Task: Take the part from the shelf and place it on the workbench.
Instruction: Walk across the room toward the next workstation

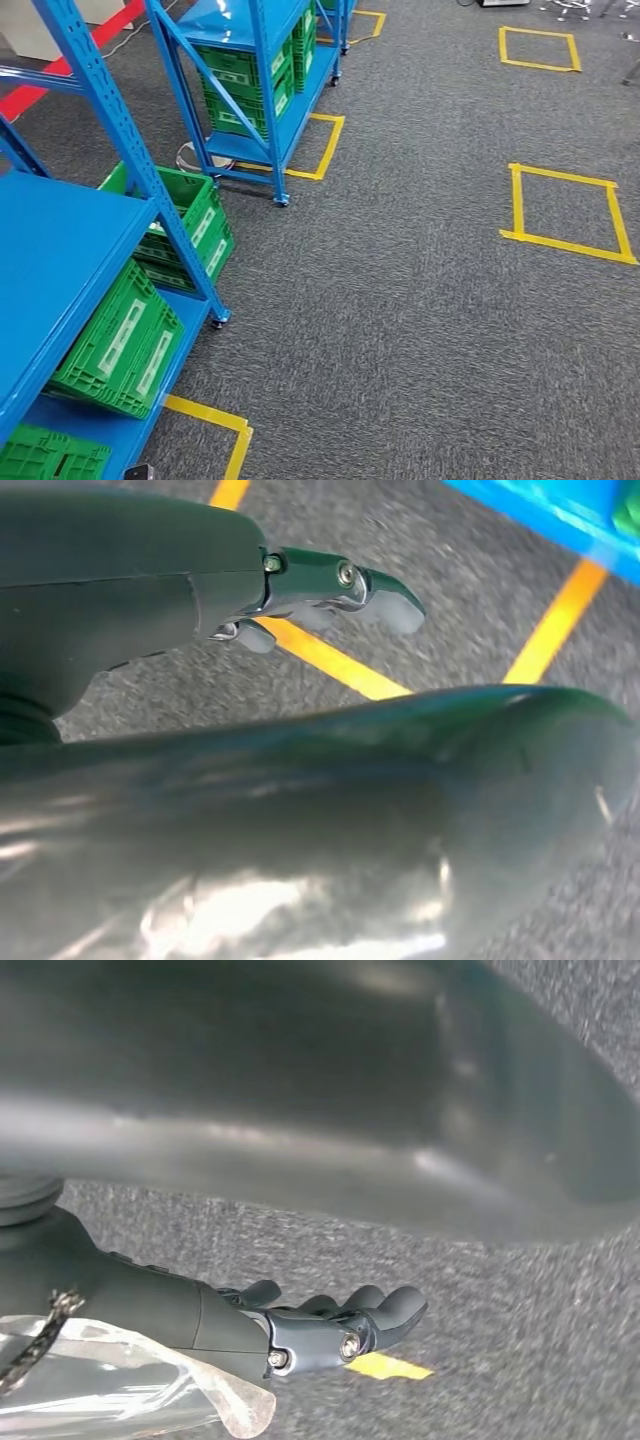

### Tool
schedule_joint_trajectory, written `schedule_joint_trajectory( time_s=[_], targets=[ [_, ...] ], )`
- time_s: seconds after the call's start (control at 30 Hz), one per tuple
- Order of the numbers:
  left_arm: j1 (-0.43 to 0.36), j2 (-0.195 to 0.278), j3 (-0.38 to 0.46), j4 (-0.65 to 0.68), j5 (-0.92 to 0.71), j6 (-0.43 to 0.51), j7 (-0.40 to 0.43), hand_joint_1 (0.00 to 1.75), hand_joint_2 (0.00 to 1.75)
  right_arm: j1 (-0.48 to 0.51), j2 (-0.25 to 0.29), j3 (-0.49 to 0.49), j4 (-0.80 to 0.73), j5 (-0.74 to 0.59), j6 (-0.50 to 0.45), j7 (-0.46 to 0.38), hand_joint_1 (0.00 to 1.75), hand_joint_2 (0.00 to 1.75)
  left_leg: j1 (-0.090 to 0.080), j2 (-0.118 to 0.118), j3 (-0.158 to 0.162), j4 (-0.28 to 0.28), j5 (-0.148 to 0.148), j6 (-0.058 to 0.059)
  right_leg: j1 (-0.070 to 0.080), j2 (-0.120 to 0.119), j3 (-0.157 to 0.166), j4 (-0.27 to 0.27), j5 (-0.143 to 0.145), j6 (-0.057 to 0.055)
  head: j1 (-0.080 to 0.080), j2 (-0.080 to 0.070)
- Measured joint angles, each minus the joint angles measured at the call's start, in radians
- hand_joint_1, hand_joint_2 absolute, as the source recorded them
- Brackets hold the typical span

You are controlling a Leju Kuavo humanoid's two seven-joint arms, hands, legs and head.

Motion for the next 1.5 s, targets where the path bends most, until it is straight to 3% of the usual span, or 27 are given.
schedule_joint_trajectory(
  time_s=[0.07, 0.1, 0.17, 0.2, 0.27, 0.33, 0.4, 0.43, 0.5, 0.57, 0.6, 0.67, 0.8, 0.87, 0.93, 1.0, 1.03, 1.1, 1.13, 1.2, 1.27, 1.33, 1.4, 1.43, 1.5],
  targets=[
    [-0.002, -0.002, 0.002, 0.0, 0.0, 0.0, 0.0, 0.0, 0.0, 0.001, -0.001, -0.001, 0.0, 0.0, 0.0, -0.001, 0.0, 0.0, 0.0, -0.026, -0.004, 0.001, 0.007, -0.007, 0.002, 0.043, 0.058, -0.1, 0.024, -0.009, 0.0, 0.0],
    [-0.002, -0.003, 0.002, 0.0, 0.0, 0.0, 0.0, 0.0, 0.0, 0.0, -0.001, -0.001, -0.001, 0.0, 0.0, -0.001, 0.0, 0.0, 0.0, -0.038, -0.007, 0.001, 0.011, -0.012, 0.002, 0.049, 0.067, -0.116, 0.022, -0.009, 0.0, 0.0],
    [0.0, -0.003, 0.003, 0.0, 0.0, 0.0, 0.001, 0.0, 0.0, -0.001, 0.0, -0.002, -0.001, 0.002, 0.0, -0.002, 0.0, 0.0, 0.002, -0.056, -0.012, 0.003, 0.016, -0.023, 0.001, 0.027, 0.07, -0.127, 0.026, -0.009, 0.001, 0.0],
    [0.002, -0.002, 0.004, 0.0, 0.0, 0.001, 0.001, 0.0, 0.0, -0.002, 0.001, -0.002, -0.001, 0.003, 0.0, -0.002, 0.0, 0.0, 0.001, -0.047, -0.017, 0.01, 0.01, -0.027, -0.001, 0.013, 0.073, -0.133, 0.03, -0.012, 0.001, 0.0],
    [0.002, -0.001, 0.007, 0.0, 0.0, 0.001, 0.003, 0.0, 0.0, -0.002, 0.002, -0.002, -0.001, 0.004, 0.0, -0.002, 0.0, 0.0, 0.0, 0.008, -0.047, 0.076, -0.039, -0.035, -0.004, -0.02, 0.076, -0.144, 0.039, -0.02, -0.004, 0.0],
    [-0.001, -0.001, 0.009, 0.0, 0.0, 0.002, 0.004, 0.0, 0.0, 0.003, 0.002, -0.003, -0.001, 0.005, -0.001, -0.002, 0.0, 0.0, 0.003, 0.059, -0.101, 0.207, -0.114, -0.045, -0.001, -0.056, 0.072, -0.145, 0.039, -0.023, -0.007, 0.0],
    [0.0, -0.001, 0.01, 0.0, 0.0, 0.002, 0.005, 0.0, 0.0, 0.005, 0.002, -0.003, -0.001, 0.006, -0.001, -0.002, 0.0, 0.0, 0.011, 0.074, -0.128, 0.292, -0.141, -0.055, -0.001, -0.092, 0.067, -0.145, 0.036, -0.022, -0.007, 0.0],
    [0.002, -0.001, 0.011, 0.0, 0.0, 0.002, 0.005, 0.0, 0.0, 0.005, 0.002, -0.003, -0.001, 0.006, -0.001, -0.002, 0.0, 0.0, 0.014, 0.079, -0.114, 0.279, -0.125, -0.058, -0.001, -0.108, 0.067, -0.145, 0.033, -0.02, -0.007, 0.0],
    [0.004, 0.0, 0.011, 0.0, 0.0, 0.002, 0.006, 0.0, 0.0, 0.004, 0.002, -0.003, -0.001, 0.007, -0.001, -0.002, 0.0, 0.0, 0.018, 0.106, -0.035, 0.149, -0.063, -0.061, -0.002, -0.135, 0.076, -0.144, 0.027, -0.014, -0.008, 0.0],
    [0.002, 0.001, 0.012, 0.0, -0.001, 0.002, 0.008, 0.0, 0.0, 0.004, 0.002, -0.003, -0.001, 0.009, -0.001, -0.002, 0.0, 0.0, 0.012, 0.148, 0.037, 0.03, -0.029, -0.051, 0.0, -0.158, 0.085, -0.142, 0.018, -0.002, -0.006, 0.0],
    [0.002, 0.001, 0.012, 0.0, -0.001, 0.002, 0.009, 0.0, 0.0, 0.003, 0.002, -0.003, -0.001, 0.01, -0.001, -0.002, 0.0, 0.0, 0.007, 0.16, 0.051, 0.004, -0.028, -0.043, 0.002, -0.168, 0.092, -0.142, 0.015, 0.004, -0.007, 0.0],
    [0.003, 0.002, 0.014, 0.0, -0.001, 0.003, 0.01, 0.0, 0.0, 0.0, 0.002, -0.003, -0.001, 0.012, -0.001, -0.002, 0.0, 0.0, 0.002, 0.15, 0.05, -0.002, -0.031, -0.029, 0.002, -0.186, 0.101, -0.142, 0.013, 0.013, -0.007, 0.0],
    [0.004, 0.003, 0.016, 0.0, -0.002, 0.005, 0.01, 0.0, 0.0, -0.004, 0.002, -0.003, -0.001, 0.014, -0.001, -0.002, 0.0, 0.0, 0.001, 0.137, 0.046, -0.005, -0.031, -0.023, 0.002, -0.196, 0.106, -0.142, 0.012, 0.017, -0.008, 0.0],
    [0.001, 0.003, 0.018, 0.0, -0.007, 0.006, 0.011, 0.0, 0.0, -0.003, 0.002, -0.004, -0.001, 0.015, -0.001, -0.002, 0.0, 0.0, 0.007, 0.097, 0.045, -0.011, -0.025, -0.011, -0.005, -0.122, 0.012, 0.026, -0.054, 0.027, -0.005, 0.0],
    [-0.001, 0.002, 0.021, 0.0, -0.012, 0.007, 0.012, 0.0, 0.0, -0.002, 0.001, -0.005, -0.001, 0.016, -0.001, -0.002, 0.0, 0.0, 0.011, 0.044, 0.047, -0.017, -0.02, -0.001, -0.012, -0.045, -0.083, 0.171, -0.085, 0.036, -0.001, 0.0],
    [-0.001, 0.001, 0.023, 0.0, -0.012, 0.008, 0.012, 0.0, 0.0, -0.002, 0.001, -0.005, -0.001, 0.016, -0.001, -0.002, 0.0, 0.0, 0.012, 0.013, 0.051, -0.016, -0.021, -0.003, -0.015, -0.023, -0.052, 0.062, 0.004, 0.034, -0.001, 0.0],
    [-0.002, 0.001, 0.024, 0.0, -0.012, 0.008, 0.012, 0.0, 0.0, -0.001, 0.001, -0.005, -0.001, 0.016, -0.001, -0.002, 0.0, 0.0, 0.011, -0.002, 0.051, -0.014, -0.023, -0.006, -0.019, 0.007, -0.029, -0.004, 0.039, 0.033, -0.001, 0.0],
    [-0.005, 0.0, 0.025, 0.0, -0.012, 0.008, 0.012, 0.0, 0.0, -0.001, 0.001, -0.006, -0.001, 0.017, -0.001, -0.002, 0.0, 0.0, 0.012, -0.028, 0.042, -0.009, -0.022, -0.017, -0.024, 0.055, 0.006, -0.089, 0.063, 0.027, -0.002, 0.0],
    [-0.005, 0.0, 0.026, 0.0, -0.012, 0.008, 0.012, 0.0, 0.0, -0.001, 0.001, -0.006, -0.001, 0.017, -0.002, -0.002, 0.0, 0.0, 0.013, -0.041, 0.035, -0.007, -0.019, -0.025, -0.024, 0.062, 0.011, -0.098, 0.057, 0.022, -0.002, 0.0],
    [-0.001, 0.001, 0.027, 0.0, -0.012, 0.008, 0.012, 0.0, 0.0, -0.002, 0.002, -0.006, -0.001, 0.017, -0.002, -0.002, 0.0, 0.0, 0.018, -0.055, 0.024, -0.006, -0.015, -0.04, -0.022, 0.038, 0.015, -0.104, 0.059, 0.01, -0.003, 0.0],
    [0.0, 0.001, 0.027, 0.0, -0.012, 0.009, 0.011, 0.0, 0.0, -0.002, 0.003, -0.007, -0.002, 0.018, -0.002, -0.003, 0.0, 0.0, 0.016, -0.009, 0.004, 0.037, -0.045, -0.05, -0.023, 0.005, 0.018, -0.111, 0.063, -0.003, -0.009, 0.0],
    [-0.004, 0.001, 0.028, 0.0, -0.012, 0.009, 0.01, 0.0, 0.0, 0.001, 0.004, -0.007, -0.002, 0.019, -0.002, -0.004, 0.0, 0.0, 0.015, 0.056, -0.05, 0.154, -0.11, -0.058, -0.019, -0.032, 0.019, -0.114, 0.063, -0.012, -0.015, 0.0],
    [-0.005, 0.001, 0.028, 0.0, -0.013, 0.009, 0.01, 0.0, 0.0, 0.002, 0.004, -0.009, -0.002, 0.02, -0.002, -0.003, 0.0, 0.0, 0.018, 0.073, -0.096, 0.261, -0.151, -0.063, -0.014, -0.069, 0.019, -0.114, 0.061, -0.016, -0.015, 0.0],
    [-0.003, 0.001, 0.028, 0.0, -0.013, 0.009, 0.009, 0.0, 0.0, 0.002, 0.004, -0.009, -0.002, 0.02, -0.002, -0.003, 0.0, 0.0, 0.018, 0.076, -0.096, 0.27, -0.145, -0.062, -0.011, -0.085, 0.02, -0.114, 0.06, -0.017, -0.015, 0.0],
    [-0.001, 0.002, 0.028, 0.0, -0.012, 0.008, 0.008, 0.0, 0.0, 0.001, 0.004, -0.01, -0.002, 0.021, -0.002, -0.004, 0.0, 0.0, 0.015, 0.091, -0.04, 0.175, -0.087, -0.055, -0.007, -0.112, 0.024, -0.113, 0.057, -0.017, -0.015, 0.0]
  ],
)
